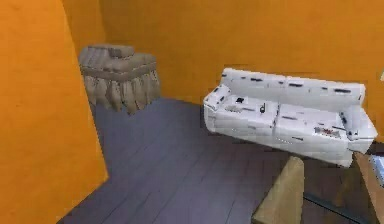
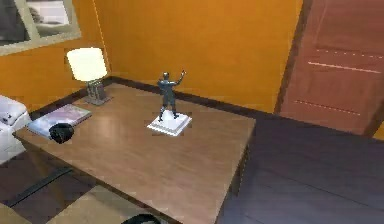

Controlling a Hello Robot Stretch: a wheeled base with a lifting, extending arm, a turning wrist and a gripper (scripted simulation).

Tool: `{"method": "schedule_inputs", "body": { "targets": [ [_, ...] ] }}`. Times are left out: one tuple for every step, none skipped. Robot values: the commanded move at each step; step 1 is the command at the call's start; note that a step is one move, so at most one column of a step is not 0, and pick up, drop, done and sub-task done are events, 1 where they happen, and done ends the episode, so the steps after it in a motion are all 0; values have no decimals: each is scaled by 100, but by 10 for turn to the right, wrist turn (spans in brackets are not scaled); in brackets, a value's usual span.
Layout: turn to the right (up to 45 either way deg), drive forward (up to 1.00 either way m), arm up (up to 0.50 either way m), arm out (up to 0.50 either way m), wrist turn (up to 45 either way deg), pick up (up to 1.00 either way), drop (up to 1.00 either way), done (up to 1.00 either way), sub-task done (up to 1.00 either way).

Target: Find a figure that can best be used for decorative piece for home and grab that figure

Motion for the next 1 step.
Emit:
{"method": "schedule_inputs", "body": {
  "targets": [
    [450,0,0,0,0,0,0,0,0]
  ]
}}
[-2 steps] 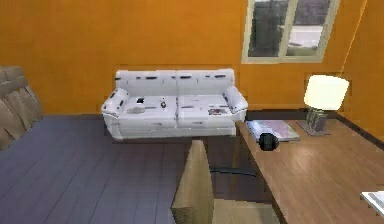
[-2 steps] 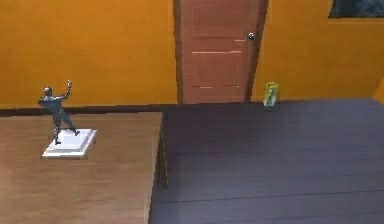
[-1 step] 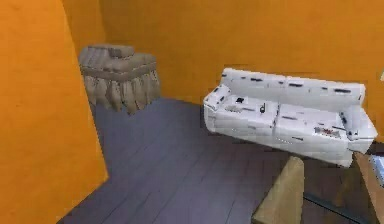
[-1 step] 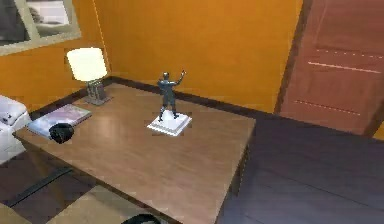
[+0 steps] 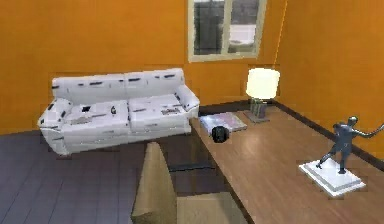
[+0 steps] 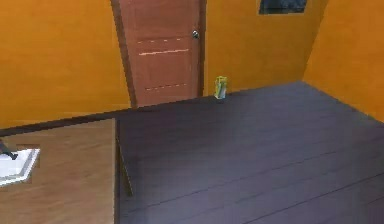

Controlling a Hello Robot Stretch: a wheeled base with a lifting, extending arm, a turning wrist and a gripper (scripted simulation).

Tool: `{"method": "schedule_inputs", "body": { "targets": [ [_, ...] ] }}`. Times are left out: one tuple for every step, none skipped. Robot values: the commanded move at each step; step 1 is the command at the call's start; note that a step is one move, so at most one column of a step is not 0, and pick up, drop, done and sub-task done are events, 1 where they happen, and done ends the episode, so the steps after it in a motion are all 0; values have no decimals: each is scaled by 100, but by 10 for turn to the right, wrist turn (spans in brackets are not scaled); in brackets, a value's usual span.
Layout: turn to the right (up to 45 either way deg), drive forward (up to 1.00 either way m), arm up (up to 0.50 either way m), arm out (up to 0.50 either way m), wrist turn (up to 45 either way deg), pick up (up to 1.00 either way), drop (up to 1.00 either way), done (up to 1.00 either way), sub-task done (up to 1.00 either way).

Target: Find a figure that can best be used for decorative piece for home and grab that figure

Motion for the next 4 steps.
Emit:
{"method": "schedule_inputs", "body": {
  "targets": [
    [450,0,0,0,0,0,0,0,0],
    [450,0,0,0,0,0,0,0,0],
    [90,0,0,0,0,0,0,0,0],
    [0,35,0,0,0,0,0,0,0]
  ]
}}
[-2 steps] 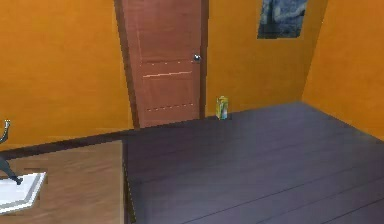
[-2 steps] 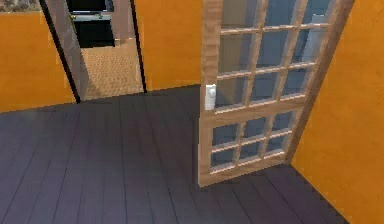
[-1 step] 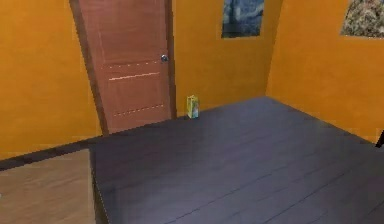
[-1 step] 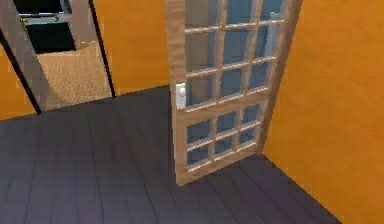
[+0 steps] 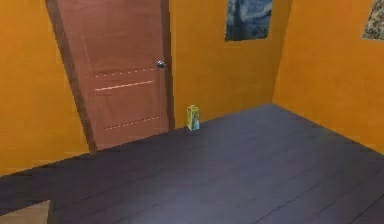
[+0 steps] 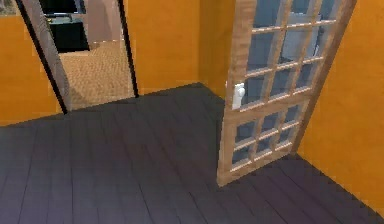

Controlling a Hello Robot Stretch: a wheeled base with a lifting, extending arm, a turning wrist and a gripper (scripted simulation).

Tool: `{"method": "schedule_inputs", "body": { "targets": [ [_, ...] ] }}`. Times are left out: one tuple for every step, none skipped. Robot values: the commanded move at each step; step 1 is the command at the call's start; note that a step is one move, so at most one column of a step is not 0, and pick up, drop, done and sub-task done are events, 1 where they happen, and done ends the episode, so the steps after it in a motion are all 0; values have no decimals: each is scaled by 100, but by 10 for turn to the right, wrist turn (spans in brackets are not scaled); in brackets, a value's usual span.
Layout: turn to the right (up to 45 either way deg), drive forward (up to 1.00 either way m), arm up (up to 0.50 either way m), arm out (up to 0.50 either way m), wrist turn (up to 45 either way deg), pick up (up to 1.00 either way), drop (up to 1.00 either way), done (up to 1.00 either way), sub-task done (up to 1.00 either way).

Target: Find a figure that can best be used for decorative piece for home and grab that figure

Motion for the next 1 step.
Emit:
{"method": "schedule_inputs", "body": {
  "targets": [
    [-240,0,0,0,0,0,0,0,0]
  ]
}}
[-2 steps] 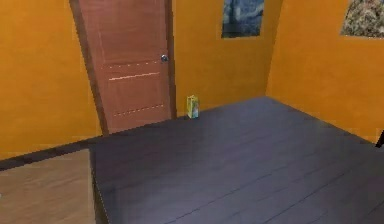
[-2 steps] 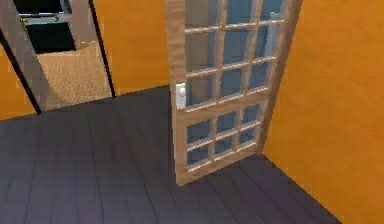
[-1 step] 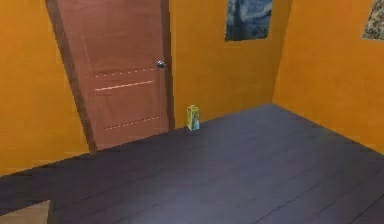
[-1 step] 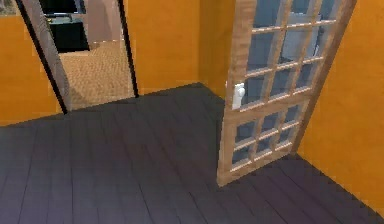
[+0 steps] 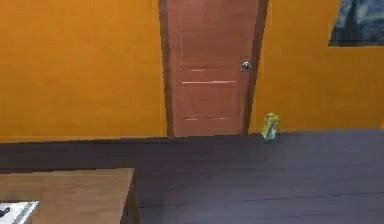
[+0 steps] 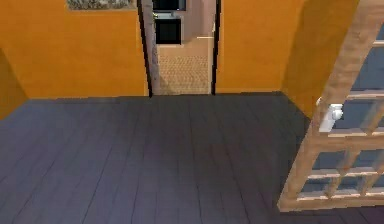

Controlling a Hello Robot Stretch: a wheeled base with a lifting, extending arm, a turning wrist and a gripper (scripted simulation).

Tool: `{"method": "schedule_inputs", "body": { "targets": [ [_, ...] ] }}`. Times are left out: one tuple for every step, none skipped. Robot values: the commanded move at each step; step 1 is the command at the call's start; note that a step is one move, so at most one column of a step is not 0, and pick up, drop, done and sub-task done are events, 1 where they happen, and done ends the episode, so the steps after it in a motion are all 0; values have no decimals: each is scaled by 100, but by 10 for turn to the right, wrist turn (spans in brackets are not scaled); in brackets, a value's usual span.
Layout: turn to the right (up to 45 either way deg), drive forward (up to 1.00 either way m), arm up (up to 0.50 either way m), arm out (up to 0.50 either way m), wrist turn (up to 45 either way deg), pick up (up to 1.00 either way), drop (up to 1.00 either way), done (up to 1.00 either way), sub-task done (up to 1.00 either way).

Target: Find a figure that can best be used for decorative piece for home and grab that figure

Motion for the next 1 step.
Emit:
{"method": "schedule_inputs", "body": {
  "targets": [
    [0,95,0,0,0,0,0,0,0]
  ]
}}
